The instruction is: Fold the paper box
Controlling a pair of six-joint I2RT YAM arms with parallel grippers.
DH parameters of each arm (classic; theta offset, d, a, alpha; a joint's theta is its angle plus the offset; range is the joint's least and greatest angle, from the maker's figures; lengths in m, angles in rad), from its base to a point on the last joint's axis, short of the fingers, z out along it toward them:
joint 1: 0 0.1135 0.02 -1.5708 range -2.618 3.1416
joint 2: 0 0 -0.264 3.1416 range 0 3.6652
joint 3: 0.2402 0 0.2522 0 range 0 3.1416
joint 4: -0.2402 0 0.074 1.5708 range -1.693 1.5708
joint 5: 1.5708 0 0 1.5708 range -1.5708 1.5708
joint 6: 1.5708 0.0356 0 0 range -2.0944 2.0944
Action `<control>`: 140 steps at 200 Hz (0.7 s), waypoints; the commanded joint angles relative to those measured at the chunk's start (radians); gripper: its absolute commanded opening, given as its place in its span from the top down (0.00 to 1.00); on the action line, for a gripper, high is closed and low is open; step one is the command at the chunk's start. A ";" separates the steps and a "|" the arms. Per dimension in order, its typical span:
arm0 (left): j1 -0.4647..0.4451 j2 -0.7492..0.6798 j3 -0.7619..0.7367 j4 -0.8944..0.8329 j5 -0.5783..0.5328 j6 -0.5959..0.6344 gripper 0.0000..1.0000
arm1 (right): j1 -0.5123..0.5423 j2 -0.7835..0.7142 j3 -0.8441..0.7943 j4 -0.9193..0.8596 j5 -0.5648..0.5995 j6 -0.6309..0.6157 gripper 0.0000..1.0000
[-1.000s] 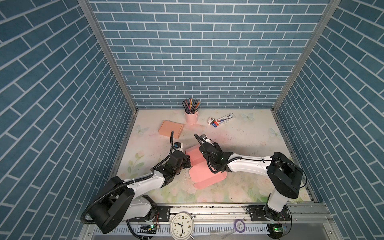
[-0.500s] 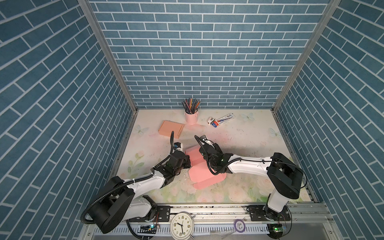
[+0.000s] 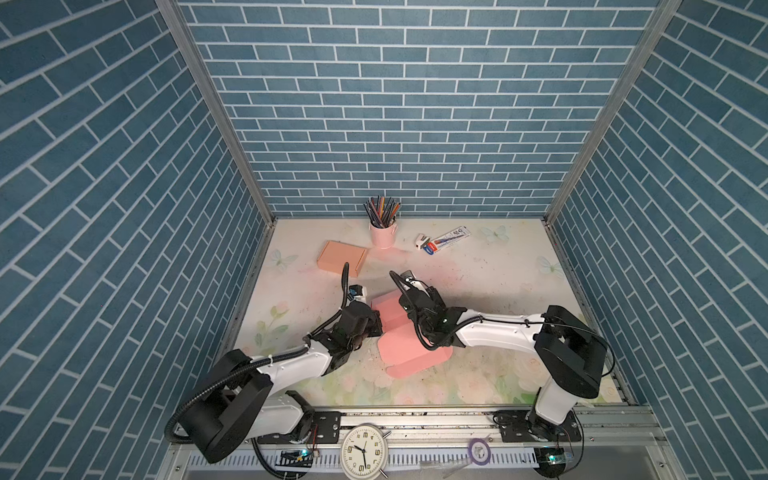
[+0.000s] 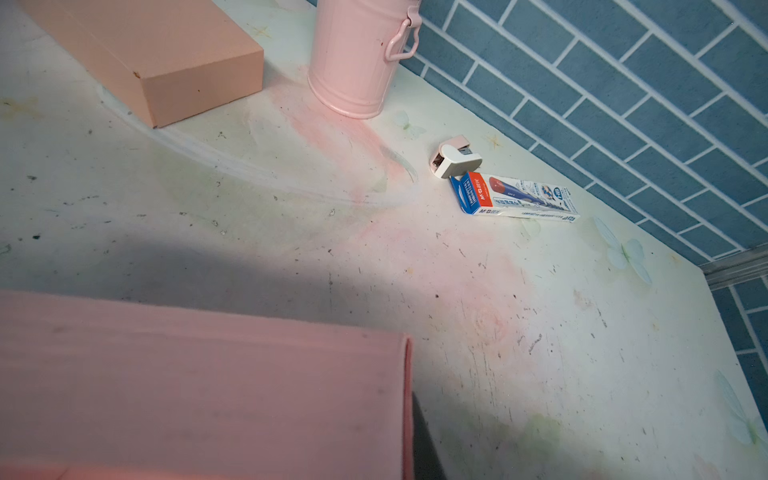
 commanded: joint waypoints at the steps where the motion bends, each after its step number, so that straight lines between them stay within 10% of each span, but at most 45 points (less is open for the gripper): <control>1: -0.011 0.011 0.017 0.055 -0.011 -0.010 0.87 | 0.003 -0.055 -0.035 0.010 -0.059 0.007 0.88; 140: -0.013 0.045 0.033 0.048 -0.055 0.047 0.87 | 0.000 -0.320 -0.178 0.018 -0.313 0.135 0.50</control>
